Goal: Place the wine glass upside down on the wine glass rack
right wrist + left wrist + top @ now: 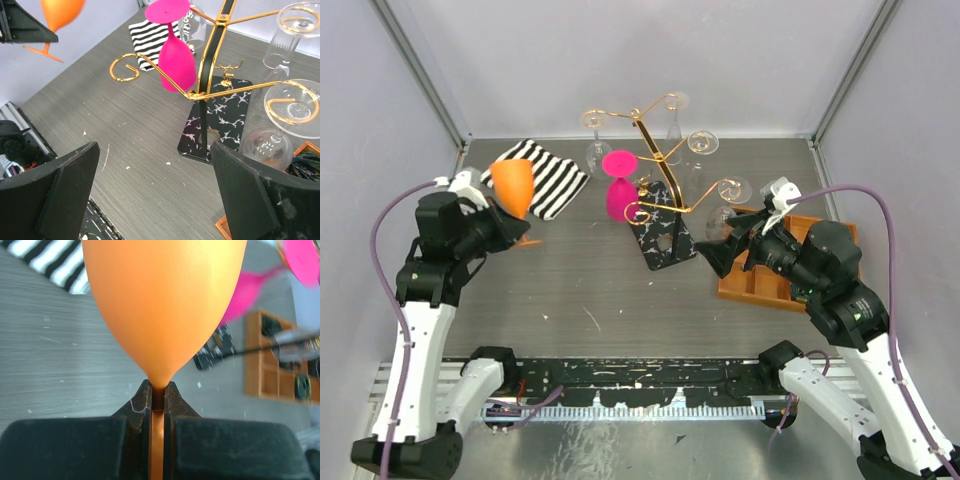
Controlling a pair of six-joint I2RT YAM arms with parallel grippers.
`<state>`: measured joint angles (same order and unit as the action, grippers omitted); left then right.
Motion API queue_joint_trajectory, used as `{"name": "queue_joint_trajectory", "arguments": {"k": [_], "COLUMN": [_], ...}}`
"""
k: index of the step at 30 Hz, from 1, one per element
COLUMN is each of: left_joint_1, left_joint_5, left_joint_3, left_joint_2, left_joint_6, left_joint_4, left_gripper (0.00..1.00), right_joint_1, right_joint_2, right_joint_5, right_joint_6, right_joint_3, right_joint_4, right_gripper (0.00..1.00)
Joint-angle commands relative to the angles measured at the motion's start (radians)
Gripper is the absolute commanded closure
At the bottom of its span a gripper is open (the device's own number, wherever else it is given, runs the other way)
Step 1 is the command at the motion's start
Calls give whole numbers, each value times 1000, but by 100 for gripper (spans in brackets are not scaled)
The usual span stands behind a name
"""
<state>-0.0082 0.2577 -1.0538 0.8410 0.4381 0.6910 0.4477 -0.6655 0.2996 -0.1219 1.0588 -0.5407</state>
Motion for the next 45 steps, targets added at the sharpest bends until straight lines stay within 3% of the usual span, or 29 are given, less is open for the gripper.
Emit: {"name": "queue_joint_trajectory", "arguments": {"k": [1, 4, 7, 14, 26, 29, 33, 35, 40, 45], "left_joint_1": [-216, -471, -613, -622, -621, -621, -620, -621, -620, -621], "left_joint_5": [28, -69, -162, -152, -148, -148, -151, -149, -122, -146], "left_joint_3": [-88, -124, -135, -74, -84, -94, -110, -123, -157, -177], "left_joint_2": [-7, 14, 22, -79, -122, -119, -117, -115, -99, -98], "left_joint_6": [-152, -224, -252, -154, -32, -19, -1, 13, 64, 75], "left_joint_4": [113, 128, 156, 80, 28, 23, 18, 13, 0, 7], "left_gripper": [100, 100, 100, 100, 100, 100, 100, 100, 100, 100], "right_joint_1": [-3, -2, -1, -1, 28, 137, 474, 597, 702, 828], "right_joint_2": [17, 39, 53, 102, 10, -29, -123, -179, -237, -195], "right_joint_5": [53, 55, 58, 93, 139, 58, -250, -328, -267, -211], "right_joint_6": [-60, -79, -86, -138, -139, -139, -53, -10, 73, 347], "right_joint_3": [-14, -27, -29, -87, -85, -93, -58, -30, -74, -324], "right_joint_4": [86, 93, 85, 163, 245, 295, 337, 370, 598, 1052], "right_gripper": [1, 2, 6, 8, 9, 10, 9, 8, 12, 16]}}
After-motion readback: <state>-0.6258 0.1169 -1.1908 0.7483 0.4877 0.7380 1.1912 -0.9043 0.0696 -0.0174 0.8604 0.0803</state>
